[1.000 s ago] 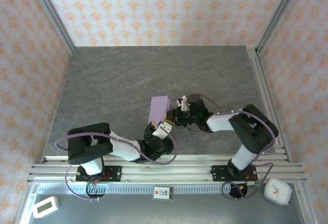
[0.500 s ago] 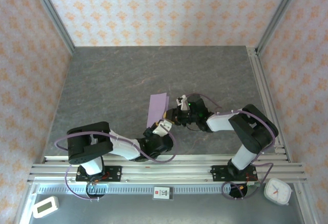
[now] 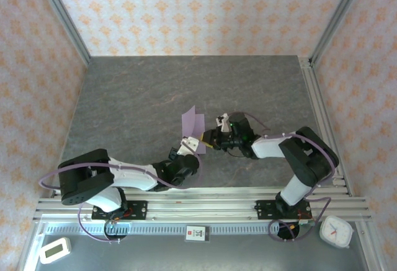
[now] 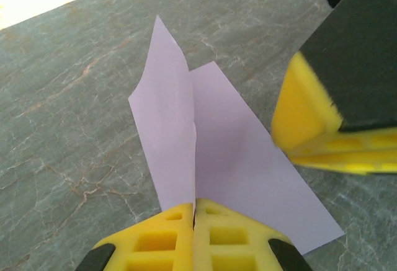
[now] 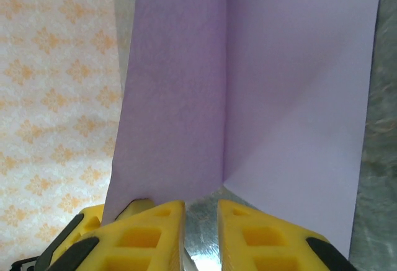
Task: Fold a paper plane with a square sheet of paper (pick it up from the middle)
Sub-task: Fold the triangle a second time at the center of the table.
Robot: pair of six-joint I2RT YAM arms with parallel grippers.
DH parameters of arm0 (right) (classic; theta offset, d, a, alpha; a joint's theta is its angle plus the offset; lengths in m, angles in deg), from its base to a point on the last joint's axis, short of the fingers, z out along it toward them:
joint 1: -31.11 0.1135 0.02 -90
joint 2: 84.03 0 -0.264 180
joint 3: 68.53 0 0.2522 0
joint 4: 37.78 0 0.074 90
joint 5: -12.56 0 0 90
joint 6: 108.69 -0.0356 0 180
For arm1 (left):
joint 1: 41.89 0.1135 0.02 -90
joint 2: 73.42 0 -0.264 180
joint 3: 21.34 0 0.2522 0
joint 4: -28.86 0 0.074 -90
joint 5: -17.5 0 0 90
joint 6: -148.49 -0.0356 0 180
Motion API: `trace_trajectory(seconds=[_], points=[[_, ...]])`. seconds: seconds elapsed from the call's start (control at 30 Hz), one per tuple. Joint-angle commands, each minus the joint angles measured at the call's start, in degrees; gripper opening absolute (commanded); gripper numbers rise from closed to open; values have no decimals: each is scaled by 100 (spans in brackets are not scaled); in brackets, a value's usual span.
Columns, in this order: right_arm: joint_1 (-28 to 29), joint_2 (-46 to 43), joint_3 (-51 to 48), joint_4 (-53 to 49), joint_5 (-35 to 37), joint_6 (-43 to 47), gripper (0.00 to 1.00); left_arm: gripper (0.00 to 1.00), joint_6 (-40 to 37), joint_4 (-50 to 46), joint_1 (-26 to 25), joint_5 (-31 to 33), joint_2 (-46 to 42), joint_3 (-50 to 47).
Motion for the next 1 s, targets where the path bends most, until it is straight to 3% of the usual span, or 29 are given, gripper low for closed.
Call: trace_trajectory(seconds=[0.0,0.33,0.73,0.97], points=[[-186,-398,134,-315,230,273,20,0,197,65,79,-285,-232,-133],[-357,-678,1103,-2041,1003,1423,20,0,109,41,77,-1186,-197,26],[-349,213,1652,-2241,702,1747,20,0,20,252,82,-1586,571,333],[-306,987,2025,-2268,526,1914,12,0,-5,250,82,-1750,702,469]])
